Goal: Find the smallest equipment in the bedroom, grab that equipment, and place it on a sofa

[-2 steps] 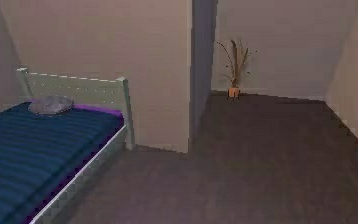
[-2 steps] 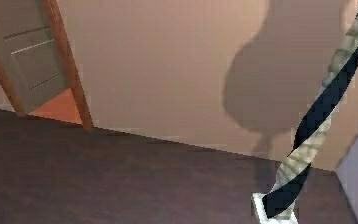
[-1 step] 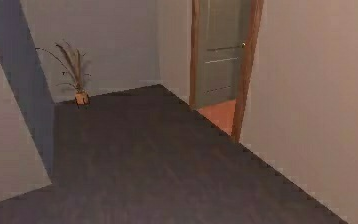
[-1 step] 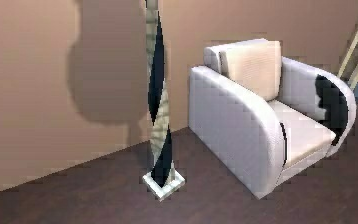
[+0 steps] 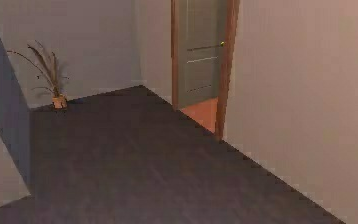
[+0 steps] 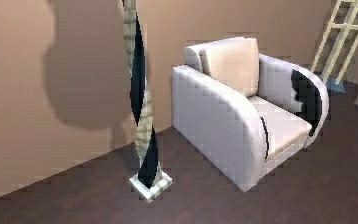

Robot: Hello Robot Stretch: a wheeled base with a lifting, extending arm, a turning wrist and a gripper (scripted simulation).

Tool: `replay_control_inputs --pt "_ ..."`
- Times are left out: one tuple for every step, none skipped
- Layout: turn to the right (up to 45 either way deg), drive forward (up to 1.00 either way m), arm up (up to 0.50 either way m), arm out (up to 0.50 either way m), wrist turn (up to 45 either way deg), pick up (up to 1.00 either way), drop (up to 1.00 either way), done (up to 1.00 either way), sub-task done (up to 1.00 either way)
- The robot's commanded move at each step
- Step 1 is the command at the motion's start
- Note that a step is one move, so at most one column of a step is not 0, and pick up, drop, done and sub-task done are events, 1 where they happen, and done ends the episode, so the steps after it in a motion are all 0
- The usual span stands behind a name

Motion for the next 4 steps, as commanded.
replay_control_inputs --pt "0.0 1.0 0.0 0.0 0.0 0.0 0.0 0.0 0.0" --pt "3.0 0.0 0.0 0.0 0.0 0.0 0.0 0.0 0.0" --pt "-12.0 0.0 0.0 0.0 0.0 0.0 0.0 0.0 0.0" --pt "0.0 0.8 0.0 0.0 0.0 0.0 0.0 0.0 0.0"
